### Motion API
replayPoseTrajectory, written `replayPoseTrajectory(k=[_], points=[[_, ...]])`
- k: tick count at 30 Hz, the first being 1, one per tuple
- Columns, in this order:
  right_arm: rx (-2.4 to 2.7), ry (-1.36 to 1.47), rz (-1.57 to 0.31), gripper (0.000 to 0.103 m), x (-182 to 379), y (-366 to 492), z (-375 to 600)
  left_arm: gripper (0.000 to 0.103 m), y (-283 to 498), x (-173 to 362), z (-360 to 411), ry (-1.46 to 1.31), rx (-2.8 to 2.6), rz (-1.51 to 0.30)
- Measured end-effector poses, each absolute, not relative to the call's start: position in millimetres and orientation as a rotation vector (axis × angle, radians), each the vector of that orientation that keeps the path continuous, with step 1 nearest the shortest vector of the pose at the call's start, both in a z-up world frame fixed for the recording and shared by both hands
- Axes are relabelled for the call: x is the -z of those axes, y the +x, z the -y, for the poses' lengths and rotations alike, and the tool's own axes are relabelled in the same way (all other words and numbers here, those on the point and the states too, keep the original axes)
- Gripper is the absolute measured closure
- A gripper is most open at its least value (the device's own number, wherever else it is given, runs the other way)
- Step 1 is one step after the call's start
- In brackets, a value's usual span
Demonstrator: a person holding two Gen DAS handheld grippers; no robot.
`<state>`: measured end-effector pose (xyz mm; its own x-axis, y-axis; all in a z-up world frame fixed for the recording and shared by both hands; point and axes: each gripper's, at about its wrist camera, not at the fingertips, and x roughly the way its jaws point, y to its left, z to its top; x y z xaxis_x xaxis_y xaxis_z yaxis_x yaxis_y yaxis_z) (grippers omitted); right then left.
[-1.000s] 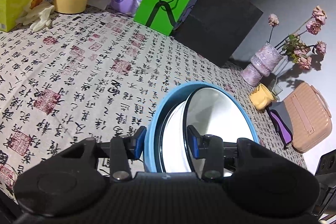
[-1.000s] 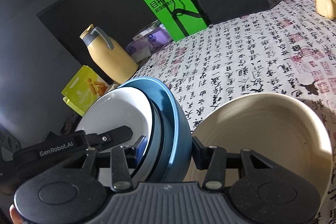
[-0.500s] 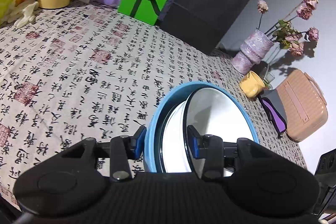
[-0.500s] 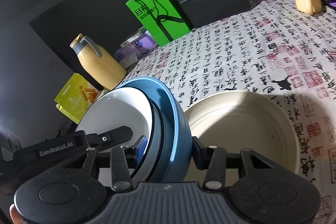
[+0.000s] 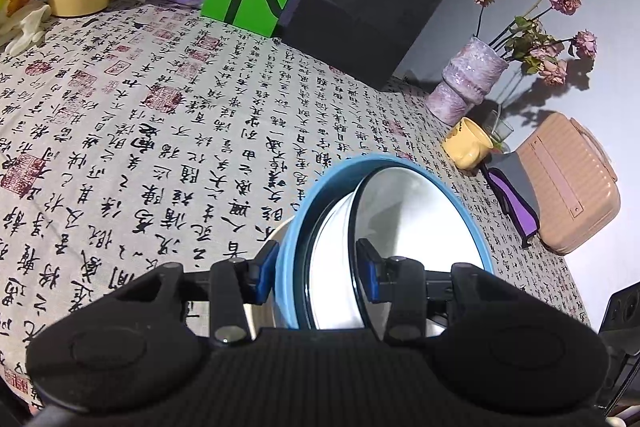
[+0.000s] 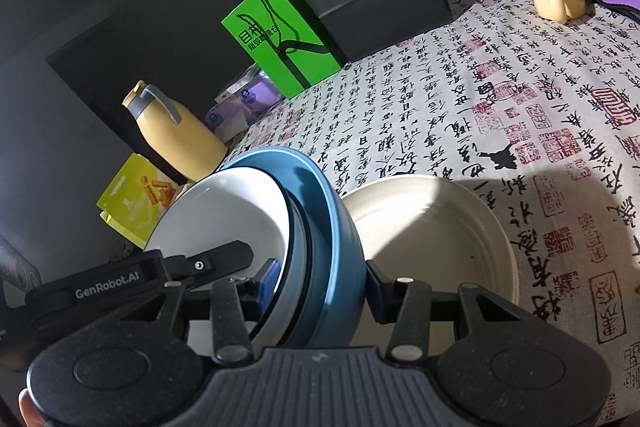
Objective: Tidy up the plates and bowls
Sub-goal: 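Lower the blue bowl stack onto the cream plates with both grippers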
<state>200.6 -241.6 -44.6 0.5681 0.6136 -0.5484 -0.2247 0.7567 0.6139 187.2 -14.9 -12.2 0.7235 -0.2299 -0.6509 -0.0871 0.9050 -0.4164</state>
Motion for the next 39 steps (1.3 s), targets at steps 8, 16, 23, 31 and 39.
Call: replayPoseTrajectory(k=[8, 16, 23, 31, 39], points=[[-0.493, 0.530, -0.834, 0.059, 50, 200, 252, 0.061, 193, 20, 28, -0.438, 0.102, -0.784], [-0.468, 0.537, -0.844, 0.059, 58, 203, 260, 0.062, 199, 28, 36, -0.432, 0.111, -0.815], [-0.461, 0.550, -0.856, 0.059, 65, 207, 265, 0.061, 205, 34, 40, -0.425, 0.113, -0.831], [-0.460, 0.560, -0.874, 0.059, 72, 213, 267, 0.061, 211, 39, 43, -0.417, 0.103, -0.849], [-0.458, 0.566, -0.882, 0.059, 78, 218, 268, 0.062, 215, 43, 43, -0.410, 0.104, -0.862]])
